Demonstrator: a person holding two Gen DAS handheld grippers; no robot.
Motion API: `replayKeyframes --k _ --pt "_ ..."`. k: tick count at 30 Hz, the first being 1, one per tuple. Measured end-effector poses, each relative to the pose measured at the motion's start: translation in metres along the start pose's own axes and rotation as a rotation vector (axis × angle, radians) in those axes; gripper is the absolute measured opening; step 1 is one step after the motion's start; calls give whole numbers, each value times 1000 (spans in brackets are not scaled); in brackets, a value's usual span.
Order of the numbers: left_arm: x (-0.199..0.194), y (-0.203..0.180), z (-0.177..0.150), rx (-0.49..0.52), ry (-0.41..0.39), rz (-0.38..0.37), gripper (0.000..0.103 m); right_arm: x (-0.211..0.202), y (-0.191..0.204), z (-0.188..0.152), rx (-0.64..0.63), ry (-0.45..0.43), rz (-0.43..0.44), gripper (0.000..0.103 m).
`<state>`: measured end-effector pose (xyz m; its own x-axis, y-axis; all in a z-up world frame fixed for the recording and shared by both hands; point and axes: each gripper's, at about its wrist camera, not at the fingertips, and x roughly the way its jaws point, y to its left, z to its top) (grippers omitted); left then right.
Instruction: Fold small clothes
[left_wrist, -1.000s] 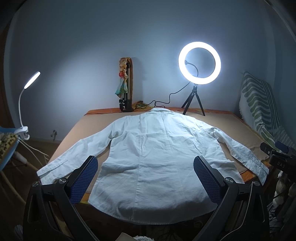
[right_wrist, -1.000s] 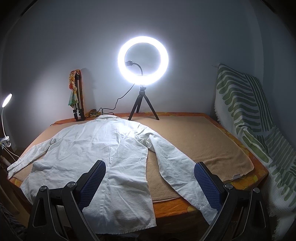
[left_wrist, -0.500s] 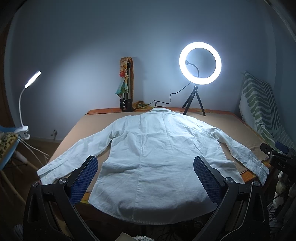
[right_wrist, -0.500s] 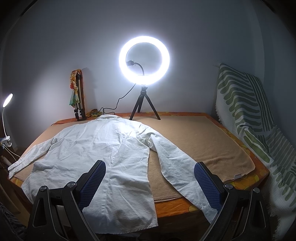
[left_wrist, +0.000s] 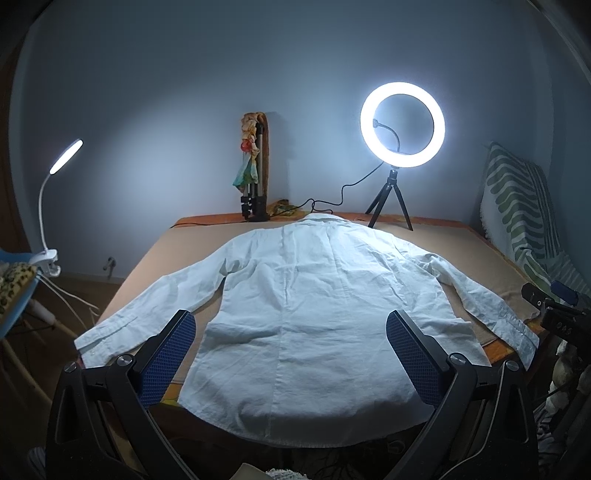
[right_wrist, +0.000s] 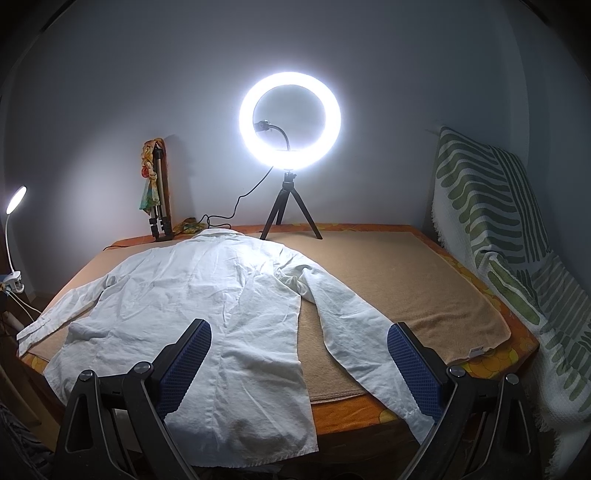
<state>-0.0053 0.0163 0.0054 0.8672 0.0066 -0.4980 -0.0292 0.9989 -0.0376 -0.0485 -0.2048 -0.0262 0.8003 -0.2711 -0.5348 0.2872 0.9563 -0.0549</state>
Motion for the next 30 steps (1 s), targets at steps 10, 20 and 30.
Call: replayKeyframes --k 10,20,30 --pt "8 7 3 6 9 36 103 6 12 10 3 1 18 98" --pt "23 50 0 -50 52 58 103 21 39 24 -35 3 65 98" --pt "50 136 -11 -59 115 111 101 49 75 48 -54 -6 119 92"
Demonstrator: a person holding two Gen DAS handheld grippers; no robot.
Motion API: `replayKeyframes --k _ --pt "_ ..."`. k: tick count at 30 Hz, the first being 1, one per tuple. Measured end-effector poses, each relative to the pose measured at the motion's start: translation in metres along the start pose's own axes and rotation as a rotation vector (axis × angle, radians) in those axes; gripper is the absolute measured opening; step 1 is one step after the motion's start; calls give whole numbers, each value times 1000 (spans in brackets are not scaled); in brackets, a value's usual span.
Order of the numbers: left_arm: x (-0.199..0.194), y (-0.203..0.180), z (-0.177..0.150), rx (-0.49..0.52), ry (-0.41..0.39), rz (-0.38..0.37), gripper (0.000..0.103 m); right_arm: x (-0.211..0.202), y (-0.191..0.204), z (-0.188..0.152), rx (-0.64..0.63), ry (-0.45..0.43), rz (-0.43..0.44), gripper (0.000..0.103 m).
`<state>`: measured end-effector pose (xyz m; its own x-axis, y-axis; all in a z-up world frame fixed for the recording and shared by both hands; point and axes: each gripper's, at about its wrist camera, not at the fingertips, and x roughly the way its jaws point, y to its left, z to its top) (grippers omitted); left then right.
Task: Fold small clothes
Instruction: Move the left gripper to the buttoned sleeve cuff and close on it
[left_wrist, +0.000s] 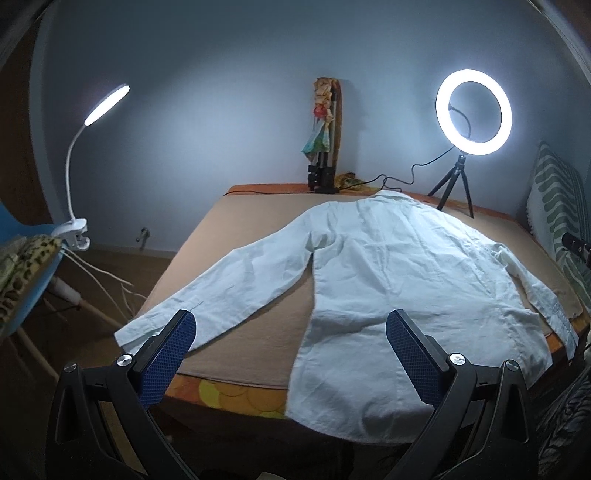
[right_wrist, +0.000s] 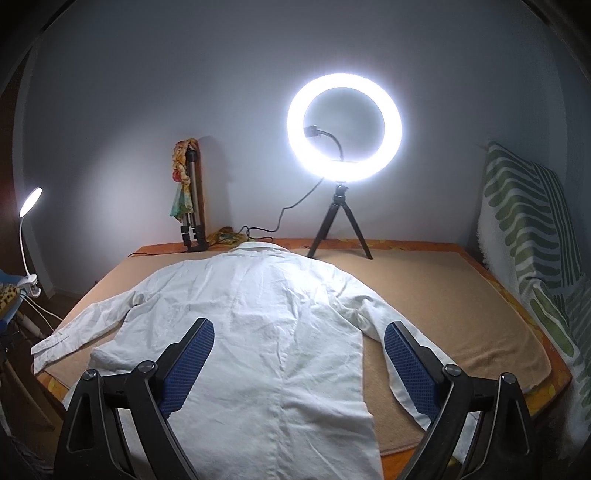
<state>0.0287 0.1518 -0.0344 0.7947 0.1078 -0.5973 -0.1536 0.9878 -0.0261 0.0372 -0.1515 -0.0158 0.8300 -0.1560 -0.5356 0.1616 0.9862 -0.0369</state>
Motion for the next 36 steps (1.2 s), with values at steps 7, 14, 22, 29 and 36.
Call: replayKeyframes --k 7,14,22,29,36 --pt "42 87 5 -75 80 47 79 37 38 15 -38 50 154 91" --pt "87 180 -4 -301 195 -52 66 81 93 25 -114 128 297 91" --pt "120 254 -50 -662 298 -117 46 111 129 11 -172 202 368 90" --pt "127 268 -57 -741 306 -79 46 120 129 2 -186 233 367 90" --pt "147 270 -60 -767 348 -87 46 114 127 3 -182 220 366 90"
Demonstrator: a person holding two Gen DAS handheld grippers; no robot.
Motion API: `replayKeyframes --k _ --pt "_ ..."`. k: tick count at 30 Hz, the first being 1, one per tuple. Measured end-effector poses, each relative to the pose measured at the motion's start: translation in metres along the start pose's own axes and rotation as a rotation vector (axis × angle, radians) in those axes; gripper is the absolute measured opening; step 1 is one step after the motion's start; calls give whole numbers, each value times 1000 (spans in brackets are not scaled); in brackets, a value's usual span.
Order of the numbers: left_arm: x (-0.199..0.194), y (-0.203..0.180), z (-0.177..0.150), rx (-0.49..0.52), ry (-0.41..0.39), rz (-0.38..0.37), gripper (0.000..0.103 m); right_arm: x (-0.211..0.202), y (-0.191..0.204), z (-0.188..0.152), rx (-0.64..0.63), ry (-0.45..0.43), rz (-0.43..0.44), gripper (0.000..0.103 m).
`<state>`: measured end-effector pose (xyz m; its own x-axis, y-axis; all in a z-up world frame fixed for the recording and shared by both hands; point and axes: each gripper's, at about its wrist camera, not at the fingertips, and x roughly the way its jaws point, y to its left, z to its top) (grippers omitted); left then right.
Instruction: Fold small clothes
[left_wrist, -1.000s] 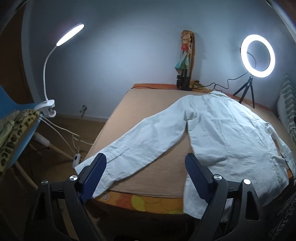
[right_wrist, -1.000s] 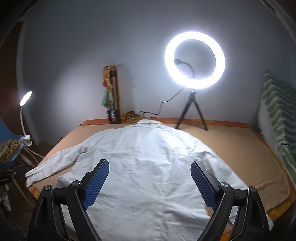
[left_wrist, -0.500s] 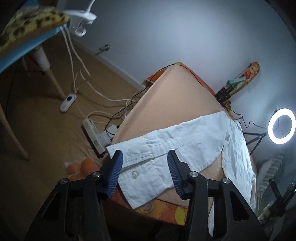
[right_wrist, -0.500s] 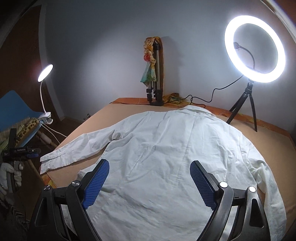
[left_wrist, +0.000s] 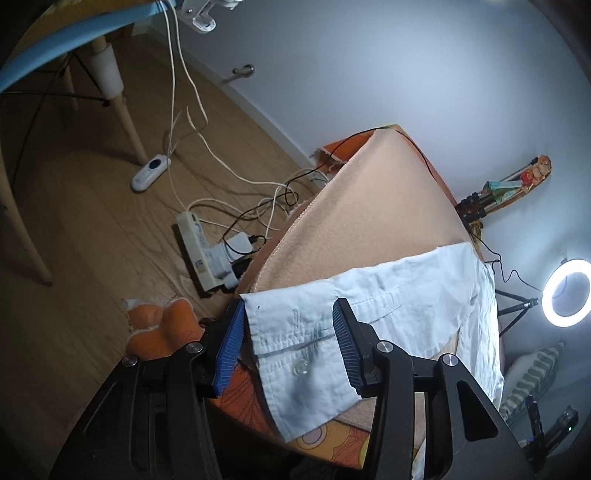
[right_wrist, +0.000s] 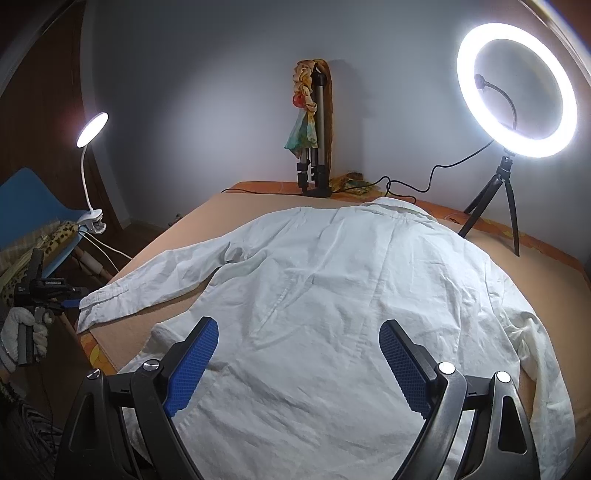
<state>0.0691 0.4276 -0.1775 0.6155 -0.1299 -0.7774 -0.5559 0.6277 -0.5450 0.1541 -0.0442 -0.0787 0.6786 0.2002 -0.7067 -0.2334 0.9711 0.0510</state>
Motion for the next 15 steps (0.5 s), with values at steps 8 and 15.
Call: replayKeyframes --k 8,15 --pt "1 -5 -4 6 -72 -116 8 -1 3 -5 -15 2 -14 90" --pt "-32 -56 -24 174 -169 -207 4 4 7 -9 -38 3 -54 90"
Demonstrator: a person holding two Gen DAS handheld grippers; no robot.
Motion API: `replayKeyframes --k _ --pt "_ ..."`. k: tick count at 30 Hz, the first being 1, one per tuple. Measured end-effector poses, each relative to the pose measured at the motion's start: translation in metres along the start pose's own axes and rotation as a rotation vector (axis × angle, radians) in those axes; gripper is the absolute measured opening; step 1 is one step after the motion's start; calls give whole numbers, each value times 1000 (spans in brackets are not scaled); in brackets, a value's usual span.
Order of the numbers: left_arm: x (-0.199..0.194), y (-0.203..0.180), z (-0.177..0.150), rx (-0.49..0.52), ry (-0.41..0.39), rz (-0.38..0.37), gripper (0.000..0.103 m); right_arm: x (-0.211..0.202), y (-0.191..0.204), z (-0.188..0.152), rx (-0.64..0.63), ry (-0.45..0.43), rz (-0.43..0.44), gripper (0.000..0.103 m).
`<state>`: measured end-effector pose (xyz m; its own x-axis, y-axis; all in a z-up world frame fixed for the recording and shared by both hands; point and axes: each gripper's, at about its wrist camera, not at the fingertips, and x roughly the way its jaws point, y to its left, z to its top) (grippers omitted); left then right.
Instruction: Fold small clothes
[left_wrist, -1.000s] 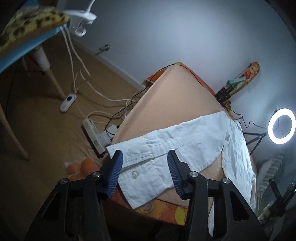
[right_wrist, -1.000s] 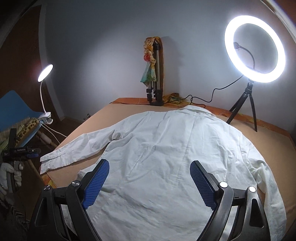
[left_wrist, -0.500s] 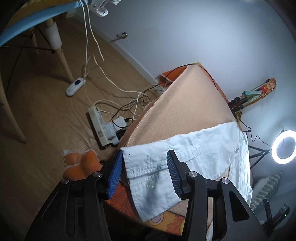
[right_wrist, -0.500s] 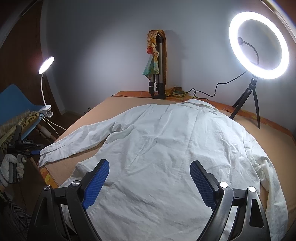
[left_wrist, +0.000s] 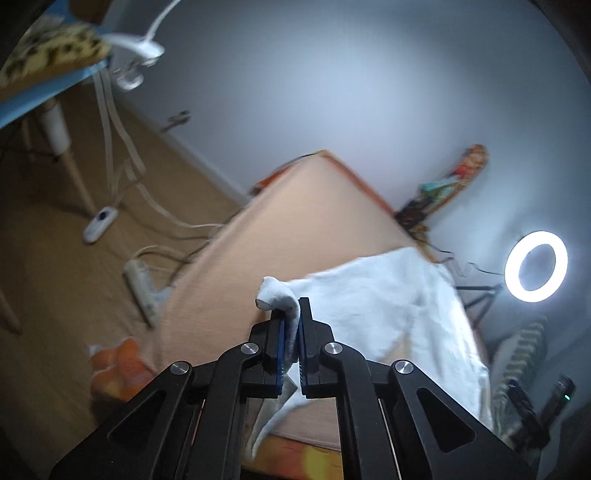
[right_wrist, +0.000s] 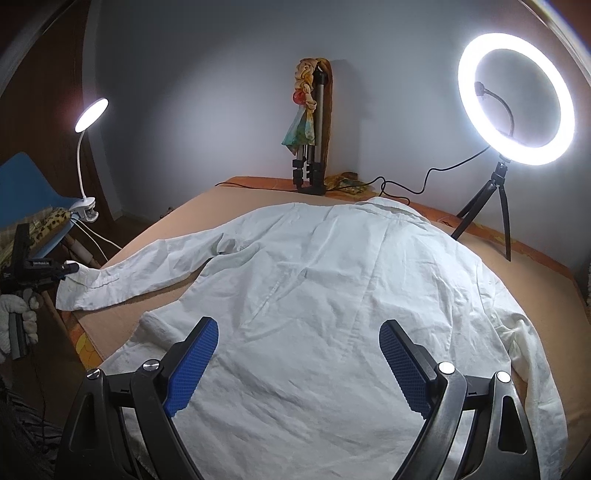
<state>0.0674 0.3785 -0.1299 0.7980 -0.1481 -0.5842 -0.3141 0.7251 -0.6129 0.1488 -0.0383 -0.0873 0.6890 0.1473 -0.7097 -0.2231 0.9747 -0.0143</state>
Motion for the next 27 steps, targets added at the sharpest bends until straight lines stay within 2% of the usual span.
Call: replayKeyframes --k 4,8,9,12,18,22,27 --pt "-11 -57 -22 123 24 -172 4 10 -1 2 6 46 10 90" --pt "-9 -104 -45 272 67 -257 4 30 -1 20 -5 137 100 90" --pt "-8 -110 -49 291 79 -272 4 36 0 29 -10 153 123 86" --pt "-5 -122 -55 328 117 -311 4 62 5 63 -18 224 217 75" --pt "-5 -143 -73 411 157 -365 4 146 24 131 36 347 353 75" --pt "-12 -145 -81 421 174 -404 4 218 42 157 119 453 379 75" --pt "-23 -144 -87 422 176 -457 4 285 63 171 214 527 317 75"
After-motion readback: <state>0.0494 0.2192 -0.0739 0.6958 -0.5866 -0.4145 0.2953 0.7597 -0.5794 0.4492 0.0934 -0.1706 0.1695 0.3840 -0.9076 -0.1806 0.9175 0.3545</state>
